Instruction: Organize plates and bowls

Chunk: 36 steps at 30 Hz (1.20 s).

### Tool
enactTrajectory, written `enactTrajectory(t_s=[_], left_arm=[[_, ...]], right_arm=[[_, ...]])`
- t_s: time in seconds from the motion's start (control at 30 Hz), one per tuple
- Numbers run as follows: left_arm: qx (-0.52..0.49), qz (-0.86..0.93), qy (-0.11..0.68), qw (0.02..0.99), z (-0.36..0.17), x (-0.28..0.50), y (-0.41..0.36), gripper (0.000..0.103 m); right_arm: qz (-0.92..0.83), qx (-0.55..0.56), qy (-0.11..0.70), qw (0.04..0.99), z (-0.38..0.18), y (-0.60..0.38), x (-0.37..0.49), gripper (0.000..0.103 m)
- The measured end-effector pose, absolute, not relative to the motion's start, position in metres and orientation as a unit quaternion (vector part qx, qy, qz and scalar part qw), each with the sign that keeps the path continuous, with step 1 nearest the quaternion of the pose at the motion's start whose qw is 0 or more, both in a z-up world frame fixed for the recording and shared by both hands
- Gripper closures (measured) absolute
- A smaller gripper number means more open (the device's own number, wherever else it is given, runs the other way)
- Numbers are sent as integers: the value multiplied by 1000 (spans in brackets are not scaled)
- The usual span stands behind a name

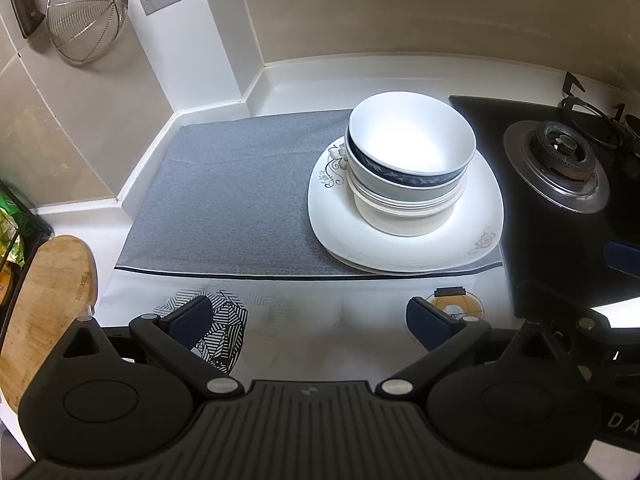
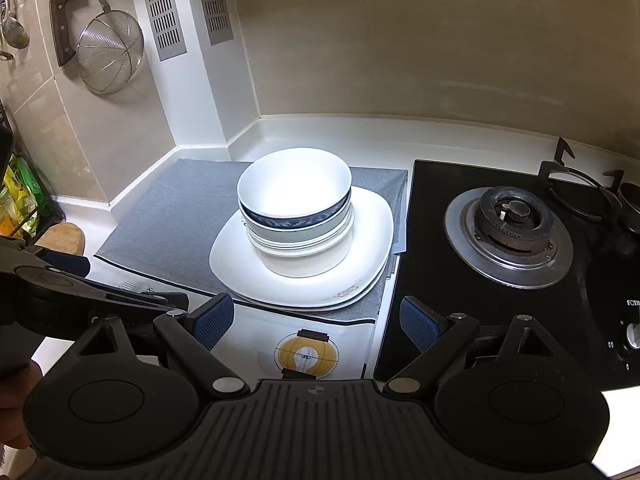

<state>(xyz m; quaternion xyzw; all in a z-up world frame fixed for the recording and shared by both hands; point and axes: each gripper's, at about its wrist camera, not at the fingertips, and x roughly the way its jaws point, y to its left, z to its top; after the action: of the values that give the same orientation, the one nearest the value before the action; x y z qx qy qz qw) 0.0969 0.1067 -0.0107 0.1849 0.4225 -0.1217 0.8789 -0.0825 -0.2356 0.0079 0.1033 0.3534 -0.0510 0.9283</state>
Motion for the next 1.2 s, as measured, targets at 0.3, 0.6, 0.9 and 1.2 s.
enactTrajectory(t_s=[0.3, 0.6, 0.9, 1.2], left_arm=[[186, -122, 423, 879, -11, 98, 105, 0], [189, -122, 423, 878, -11, 103, 103, 0], [191, -123, 423, 877, -12, 106, 102, 0], [192, -124, 425, 876, -13, 110, 102, 0]], right_arm=[[-52, 104, 354, 928, 7, -237, -82, 12], [-53, 108, 356, 927, 6, -238, -80, 11], [-54, 110, 357, 926, 6, -238, -78, 11], [-54, 110, 358, 926, 6, -239, -77, 11]])
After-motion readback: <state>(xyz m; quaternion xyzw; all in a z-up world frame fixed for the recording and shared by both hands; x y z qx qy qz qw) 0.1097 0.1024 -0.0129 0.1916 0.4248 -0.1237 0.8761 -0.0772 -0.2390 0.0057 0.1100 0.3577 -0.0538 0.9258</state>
